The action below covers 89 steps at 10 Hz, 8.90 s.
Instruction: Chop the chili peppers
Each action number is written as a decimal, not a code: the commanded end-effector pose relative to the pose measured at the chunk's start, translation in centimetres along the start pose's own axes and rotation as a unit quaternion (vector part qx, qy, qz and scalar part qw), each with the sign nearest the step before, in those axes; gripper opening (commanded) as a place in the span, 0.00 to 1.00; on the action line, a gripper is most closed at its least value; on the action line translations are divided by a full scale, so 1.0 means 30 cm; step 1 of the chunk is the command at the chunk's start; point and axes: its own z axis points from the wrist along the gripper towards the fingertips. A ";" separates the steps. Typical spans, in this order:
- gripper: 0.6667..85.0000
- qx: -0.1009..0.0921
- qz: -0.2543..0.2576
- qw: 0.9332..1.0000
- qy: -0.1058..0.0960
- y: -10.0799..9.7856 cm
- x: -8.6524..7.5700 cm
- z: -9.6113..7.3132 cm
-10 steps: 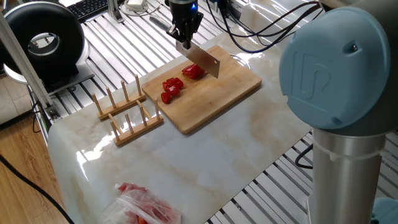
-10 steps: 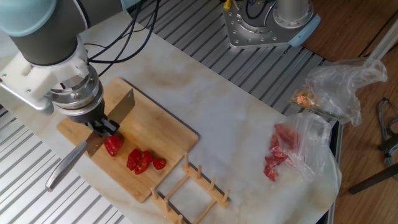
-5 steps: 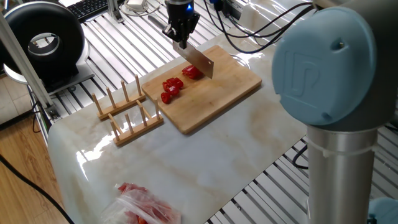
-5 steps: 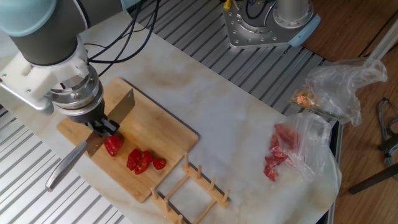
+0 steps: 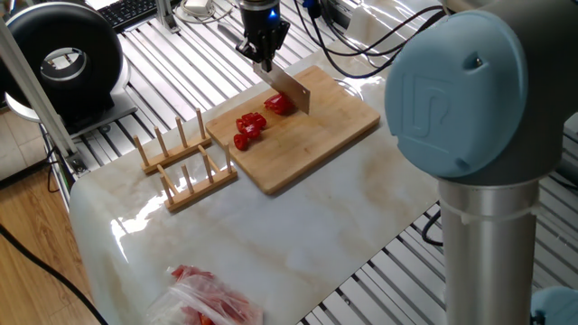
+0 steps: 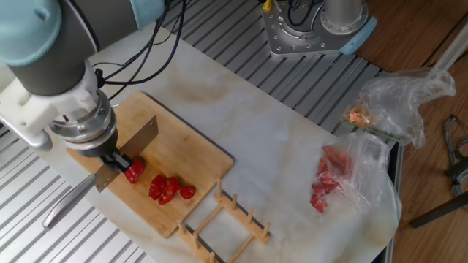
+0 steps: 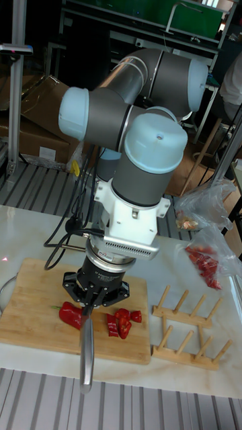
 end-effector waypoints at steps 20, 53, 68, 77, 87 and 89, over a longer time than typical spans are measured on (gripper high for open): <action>0.01 0.005 0.000 1.000 0.013 -0.004 -0.002 0.067; 0.01 -0.019 -0.004 1.000 0.017 0.012 -0.003 0.124; 0.01 -0.024 -0.006 0.999 0.020 0.016 -0.004 0.134; 0.01 -0.021 -0.013 0.999 0.041 0.016 0.029 0.118; 0.01 -0.026 -0.050 0.996 0.066 0.004 0.106 0.107; 0.01 -0.026 -0.043 0.997 0.066 0.011 0.099 0.106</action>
